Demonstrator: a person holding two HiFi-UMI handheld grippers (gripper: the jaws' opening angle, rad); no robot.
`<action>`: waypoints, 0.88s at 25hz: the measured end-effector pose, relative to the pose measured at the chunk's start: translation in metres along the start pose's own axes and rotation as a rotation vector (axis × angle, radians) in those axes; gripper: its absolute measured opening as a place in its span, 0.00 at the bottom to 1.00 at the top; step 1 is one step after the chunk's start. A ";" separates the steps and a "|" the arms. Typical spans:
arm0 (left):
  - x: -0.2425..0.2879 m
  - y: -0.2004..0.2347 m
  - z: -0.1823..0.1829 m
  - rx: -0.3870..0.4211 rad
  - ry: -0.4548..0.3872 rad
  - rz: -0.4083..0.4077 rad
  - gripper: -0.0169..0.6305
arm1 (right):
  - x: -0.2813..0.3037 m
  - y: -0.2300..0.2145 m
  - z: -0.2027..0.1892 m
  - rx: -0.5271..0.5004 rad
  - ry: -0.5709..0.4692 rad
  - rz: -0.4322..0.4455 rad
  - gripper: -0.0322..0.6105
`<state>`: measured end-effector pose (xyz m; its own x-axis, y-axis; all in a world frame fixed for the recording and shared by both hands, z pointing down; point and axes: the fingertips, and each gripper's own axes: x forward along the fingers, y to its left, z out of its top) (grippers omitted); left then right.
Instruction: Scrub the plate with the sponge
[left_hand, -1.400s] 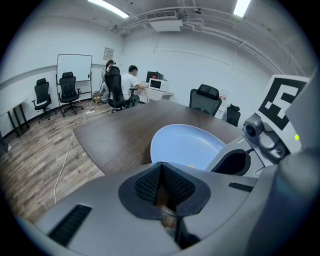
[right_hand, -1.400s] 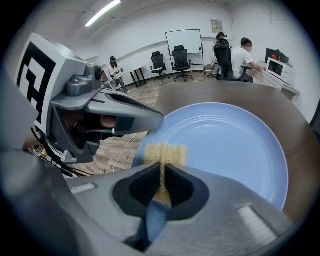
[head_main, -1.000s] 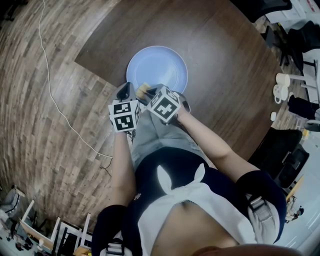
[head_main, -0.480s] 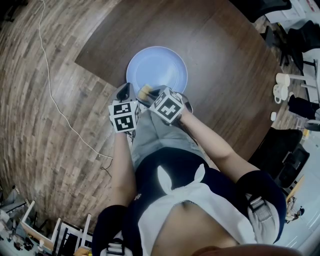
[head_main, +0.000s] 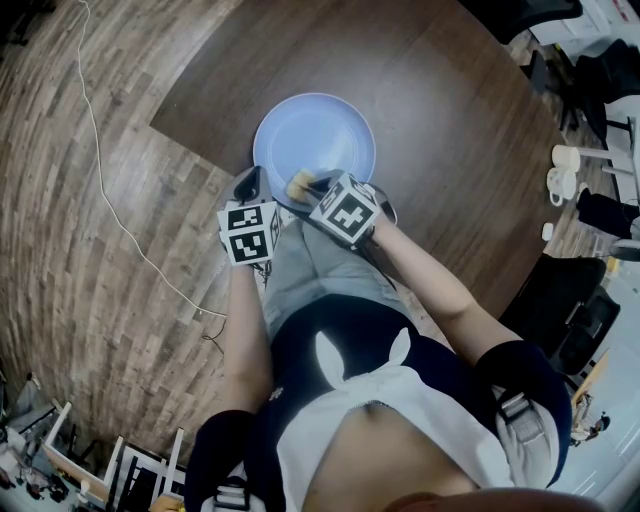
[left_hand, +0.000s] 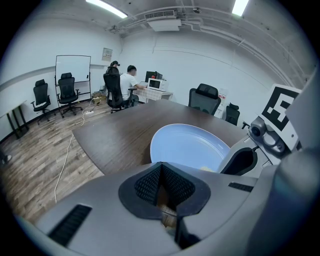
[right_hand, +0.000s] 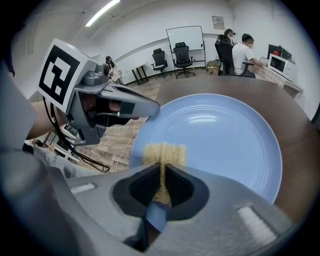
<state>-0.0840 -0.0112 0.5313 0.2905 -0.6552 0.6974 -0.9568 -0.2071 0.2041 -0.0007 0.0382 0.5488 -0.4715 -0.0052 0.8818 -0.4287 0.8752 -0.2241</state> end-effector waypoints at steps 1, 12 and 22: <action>0.000 0.000 0.000 0.000 0.000 -0.001 0.03 | 0.000 -0.001 -0.002 0.005 -0.001 0.000 0.09; 0.000 0.001 0.000 0.004 0.003 -0.001 0.03 | -0.010 -0.014 -0.019 0.031 0.022 -0.033 0.09; -0.001 0.000 0.001 0.006 0.002 0.004 0.03 | -0.020 -0.034 -0.029 0.062 0.034 -0.078 0.09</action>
<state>-0.0838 -0.0116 0.5298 0.2863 -0.6546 0.6997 -0.9580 -0.2086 0.1969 0.0453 0.0227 0.5503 -0.4083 -0.0549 0.9112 -0.5107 0.8411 -0.1782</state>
